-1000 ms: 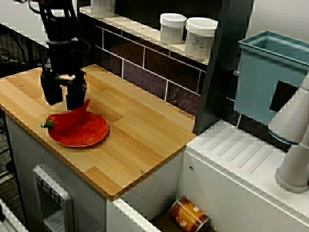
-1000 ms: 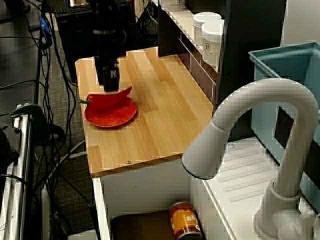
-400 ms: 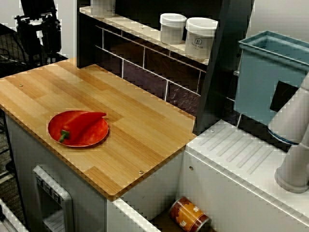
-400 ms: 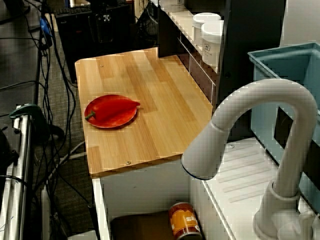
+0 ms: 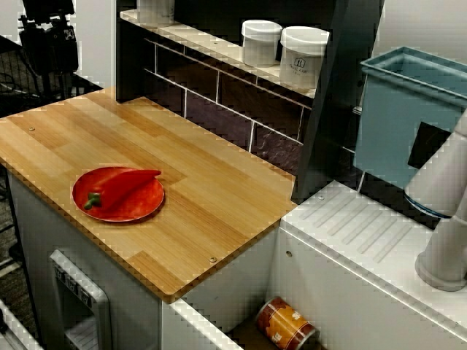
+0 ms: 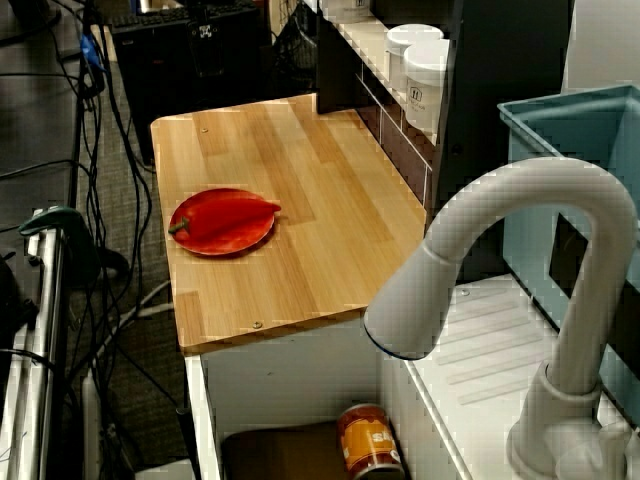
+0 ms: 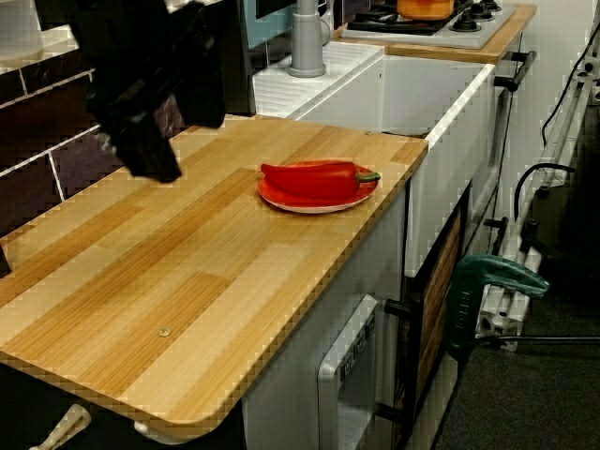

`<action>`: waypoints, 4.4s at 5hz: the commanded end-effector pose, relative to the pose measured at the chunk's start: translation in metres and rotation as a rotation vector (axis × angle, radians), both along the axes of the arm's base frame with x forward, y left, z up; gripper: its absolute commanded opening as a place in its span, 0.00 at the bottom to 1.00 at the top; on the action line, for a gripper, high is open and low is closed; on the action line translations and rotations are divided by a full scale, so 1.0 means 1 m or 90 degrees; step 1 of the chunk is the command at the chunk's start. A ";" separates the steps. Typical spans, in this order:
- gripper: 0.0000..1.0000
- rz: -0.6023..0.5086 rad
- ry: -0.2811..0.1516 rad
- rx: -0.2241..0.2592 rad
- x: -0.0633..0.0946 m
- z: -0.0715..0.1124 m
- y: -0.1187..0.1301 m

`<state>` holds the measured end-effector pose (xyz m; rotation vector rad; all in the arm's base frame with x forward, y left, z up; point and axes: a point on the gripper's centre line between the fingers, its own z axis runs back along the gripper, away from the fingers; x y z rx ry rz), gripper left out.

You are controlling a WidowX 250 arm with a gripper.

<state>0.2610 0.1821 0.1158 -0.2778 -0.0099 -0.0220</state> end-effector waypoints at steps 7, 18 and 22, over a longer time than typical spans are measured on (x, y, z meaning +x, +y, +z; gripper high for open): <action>1.00 -0.101 -0.040 0.136 -0.023 -0.056 -0.132; 0.00 0.000 -0.024 0.098 -0.011 -0.011 -0.031; 1.00 -0.005 0.024 0.134 -0.019 -0.071 -0.019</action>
